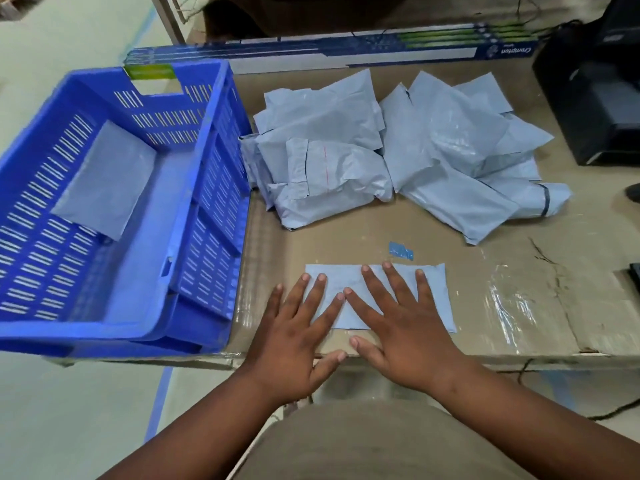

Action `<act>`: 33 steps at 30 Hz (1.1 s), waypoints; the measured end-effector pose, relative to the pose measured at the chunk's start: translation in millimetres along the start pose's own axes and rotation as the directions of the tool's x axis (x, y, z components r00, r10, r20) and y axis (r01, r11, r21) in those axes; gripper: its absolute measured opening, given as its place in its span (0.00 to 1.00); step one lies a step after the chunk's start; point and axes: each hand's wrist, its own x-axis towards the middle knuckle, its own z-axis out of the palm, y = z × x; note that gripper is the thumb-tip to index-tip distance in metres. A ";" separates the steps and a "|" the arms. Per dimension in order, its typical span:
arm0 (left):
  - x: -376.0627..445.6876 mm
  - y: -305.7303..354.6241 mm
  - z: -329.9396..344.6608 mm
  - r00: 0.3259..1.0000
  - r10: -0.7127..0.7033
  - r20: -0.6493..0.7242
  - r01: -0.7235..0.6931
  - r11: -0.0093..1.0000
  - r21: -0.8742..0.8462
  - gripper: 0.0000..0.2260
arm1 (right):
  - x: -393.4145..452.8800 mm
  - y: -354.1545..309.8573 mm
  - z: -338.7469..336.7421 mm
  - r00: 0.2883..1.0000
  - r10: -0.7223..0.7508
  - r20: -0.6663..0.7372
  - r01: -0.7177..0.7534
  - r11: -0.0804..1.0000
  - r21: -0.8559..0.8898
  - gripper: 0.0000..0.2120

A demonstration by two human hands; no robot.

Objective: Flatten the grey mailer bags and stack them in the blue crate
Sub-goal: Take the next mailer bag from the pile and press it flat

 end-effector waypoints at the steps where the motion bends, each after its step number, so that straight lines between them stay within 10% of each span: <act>1: 0.9 0.1 -0.3 1.000 0.001 -0.004 -0.001 1.000 0.000 0.37 | 0.5 0.4 0.2 1.000 -0.001 0.013 0.001 1.000 -0.006 0.36; 19: 32.6 49.0 -25.9 0.966 0.217 -0.140 -0.235 0.964 -0.123 0.37 | -49.5 54.5 -11.9 0.998 0.059 0.022 -0.061 0.995 0.074 0.38; 33: 63.1 109.6 -8.6 0.992 0.125 -0.009 -0.125 0.992 -0.021 0.38 | -66.1 103.0 -5.4 0.994 0.024 0.111 -0.042 0.985 0.166 0.38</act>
